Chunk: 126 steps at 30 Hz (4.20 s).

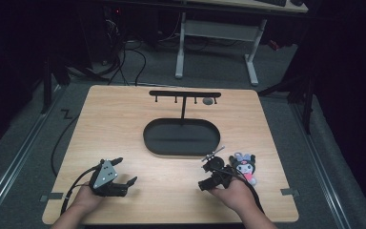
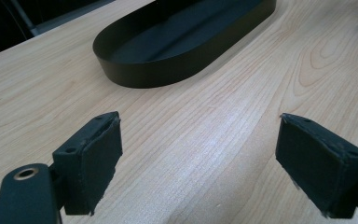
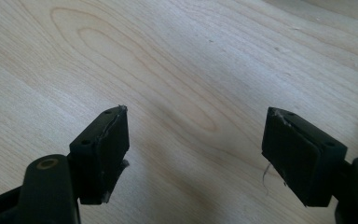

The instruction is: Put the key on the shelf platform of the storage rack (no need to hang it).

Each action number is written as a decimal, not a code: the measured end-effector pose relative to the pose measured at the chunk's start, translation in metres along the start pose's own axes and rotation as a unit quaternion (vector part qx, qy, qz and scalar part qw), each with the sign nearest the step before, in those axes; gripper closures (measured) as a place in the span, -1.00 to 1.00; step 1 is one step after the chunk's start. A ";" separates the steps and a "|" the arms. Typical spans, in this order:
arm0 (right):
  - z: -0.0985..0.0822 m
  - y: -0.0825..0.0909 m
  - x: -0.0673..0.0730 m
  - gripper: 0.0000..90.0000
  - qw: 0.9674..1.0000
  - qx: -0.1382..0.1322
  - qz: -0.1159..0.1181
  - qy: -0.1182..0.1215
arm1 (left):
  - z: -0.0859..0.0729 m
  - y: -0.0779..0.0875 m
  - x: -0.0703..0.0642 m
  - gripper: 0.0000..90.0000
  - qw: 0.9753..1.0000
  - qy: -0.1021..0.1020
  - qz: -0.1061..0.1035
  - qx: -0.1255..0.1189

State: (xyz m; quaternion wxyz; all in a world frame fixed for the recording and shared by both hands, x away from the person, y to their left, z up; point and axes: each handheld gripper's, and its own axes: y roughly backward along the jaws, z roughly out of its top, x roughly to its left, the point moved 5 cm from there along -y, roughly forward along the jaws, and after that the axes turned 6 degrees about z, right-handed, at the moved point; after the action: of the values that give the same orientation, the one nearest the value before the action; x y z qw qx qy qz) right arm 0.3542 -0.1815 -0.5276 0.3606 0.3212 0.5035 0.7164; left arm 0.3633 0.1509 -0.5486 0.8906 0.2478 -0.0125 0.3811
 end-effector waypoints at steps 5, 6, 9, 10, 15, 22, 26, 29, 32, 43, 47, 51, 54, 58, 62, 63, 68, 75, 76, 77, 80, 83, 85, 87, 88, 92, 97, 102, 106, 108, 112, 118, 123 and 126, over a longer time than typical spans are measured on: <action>0.000 0.011 -0.008 -0.50 1.000 0.005 -0.009 -0.005 | 0.000 0.000 0.000 -0.66 1.000 0.001 -0.002 0.001; -0.001 0.013 -0.010 -0.50 1.000 0.005 -0.010 -0.007 | 0.000 0.000 0.000 -0.66 1.000 0.001 -0.002 0.001; -0.002 0.020 -0.016 -0.50 1.000 0.004 -0.016 -0.004 | 0.000 0.000 0.000 -0.66 1.000 0.000 -0.002 0.000; -0.003 0.022 -0.017 -0.50 1.000 0.005 -0.018 -0.004 | 0.000 0.000 0.000 -0.66 1.000 -0.001 -0.002 0.001; -0.004 0.034 -0.025 -0.48 1.000 -0.006 -0.024 -0.016 | 0.000 0.000 0.000 -0.66 1.000 -0.001 -0.002 0.001; -0.011 0.047 -0.041 -0.45 0.999 -0.011 -0.036 -0.035 | 0.000 0.001 0.000 -0.66 1.000 -0.002 -0.001 0.001; -0.017 0.052 -0.048 -0.45 0.998 -0.012 -0.040 -0.048 | 0.000 0.000 0.000 -0.66 1.000 -0.002 -0.001 0.001; -0.021 0.055 -0.053 -0.45 0.997 -0.013 -0.047 -0.055 | 0.000 0.000 -0.001 -0.66 1.000 -0.003 -0.001 0.002; -0.024 0.059 -0.059 -0.45 0.997 -0.015 -0.053 -0.061 | 0.000 0.000 -0.001 -0.66 1.000 -0.003 -0.001 0.001; -0.040 0.064 -0.081 -0.54 0.992 -0.016 -0.076 -0.103 | 0.000 0.000 -0.001 -0.66 1.000 -0.003 -0.001 0.002; -0.047 0.063 -0.088 -0.54 0.990 -0.017 -0.076 -0.115 | 0.000 0.000 -0.001 -0.66 1.000 -0.004 -0.002 0.002; -0.055 0.061 -0.091 -0.54 0.989 -0.016 -0.072 -0.125 | 0.000 0.000 -0.001 -0.66 1.000 -0.004 -0.001 0.003; -0.059 0.059 -0.093 -0.54 0.989 -0.014 -0.071 -0.130 | 0.000 0.000 -0.001 -0.66 1.000 -0.004 -0.001 0.003; -0.063 0.054 -0.093 -0.53 0.989 -0.010 -0.065 -0.133 | 0.000 0.000 -0.001 -0.66 1.000 -0.004 -0.001 0.003; -0.066 0.047 -0.092 -0.52 0.989 -0.009 -0.059 -0.137 | 0.000 0.000 -0.001 -0.66 1.000 -0.005 -0.002 0.004; -0.068 0.043 -0.092 -0.50 0.989 -0.004 -0.056 -0.139 | 0.000 0.000 -0.001 -0.66 1.000 -0.004 -0.001 0.003; -0.070 0.036 -0.091 -0.47 0.989 0.000 -0.053 -0.141 | 0.000 0.000 -0.001 -0.66 1.000 -0.005 -0.002 0.004; -0.073 0.029 -0.091 -0.35 0.989 0.008 -0.052 -0.139 | 0.000 0.000 -0.001 -0.66 1.000 -0.006 -0.002 0.004; -0.074 0.028 -0.091 -0.34 0.989 0.011 -0.053 -0.138 | 0.000 0.000 -0.001 -0.66 1.000 -0.006 -0.002 0.004; -0.074 0.028 -0.092 -0.31 0.989 0.009 -0.055 -0.139 | 0.000 0.000 -0.001 -0.66 1.000 -0.006 -0.002 0.004; -0.075 0.028 -0.093 -0.22 0.989 0.004 -0.056 -0.140 | 0.000 0.000 -0.001 -0.66 1.000 -0.007 -0.002 0.004; -0.075 0.029 -0.094 -0.17 0.988 -0.004 -0.056 -0.141 | 0.000 0.000 -0.001 -0.66 1.000 -0.007 -0.002 0.004; -0.076 0.029 -0.095 -0.13 0.988 -0.003 -0.053 -0.145 | 0.000 0.000 -0.001 -0.66 1.000 -0.006 -0.002 0.004; -0.076 0.028 -0.095 -0.12 0.988 -0.002 -0.053 -0.143 | 0.000 0.000 -0.001 -0.66 1.000 -0.007 -0.001 0.004; -0.077 0.028 -0.095 -0.12 0.988 -0.003 -0.051 -0.143 | 0.000 0.000 -0.001 -0.66 1.000 -0.007 -0.001 0.003; -0.077 0.027 -0.095 -0.06 0.988 -0.001 -0.056 -0.140 | 0.000 0.000 -0.001 -0.66 1.000 -0.006 -0.001 0.004; -0.077 0.028 -0.095 0.03 0.989 0.004 -0.061 -0.138 | 0.000 0.000 -0.001 -0.66 1.000 -0.007 -0.001 0.004; -0.075 0.031 -0.094 0.05 0.989 0.011 -0.066 -0.134 | 0.000 0.000 -0.001 -0.66 1.000 -0.006 -0.001 0.004; -0.071 0.038 -0.094 0.05 0.989 0.003 -0.068 -0.135 | 0.000 0.000 -0.001 -0.66 1.000 -0.007 -0.001 0.005; -0.069 0.042 -0.094 0.05 0.989 -0.001 -0.069 -0.135 | 0.000 0.000 -0.001 -0.66 1.000 -0.006 -0.001 0.005; -0.065 0.047 -0.094 0.05 0.989 -0.005 -0.068 -0.131 | 0.000 0.000 -0.001 -0.66 1.000 -0.007 -0.001 0.005; -0.056 0.053 -0.091 0.05 0.990 -0.013 -0.058 -0.125 | 0.000 0.000 -0.001 -0.66 1.000 -0.007 0.000 0.005; -0.047 0.058 -0.088 0.05 0.991 -0.015 -0.060 -0.118 | 0.000 0.000 -0.001 -0.66 1.000 -0.006 -0.001 0.004; -0.040 0.061 -0.086 0.05 0.991 -0.018 -0.062 -0.113 | 0.000 0.000 -0.001 -0.66 1.000 -0.007 -0.002 0.003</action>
State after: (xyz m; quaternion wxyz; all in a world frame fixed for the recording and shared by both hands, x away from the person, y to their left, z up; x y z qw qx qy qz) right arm 0.3552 -0.2873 -0.4892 0.4646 0.3623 0.4655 0.6605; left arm 0.3623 0.1505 -0.5490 0.8904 0.2530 -0.0169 0.3780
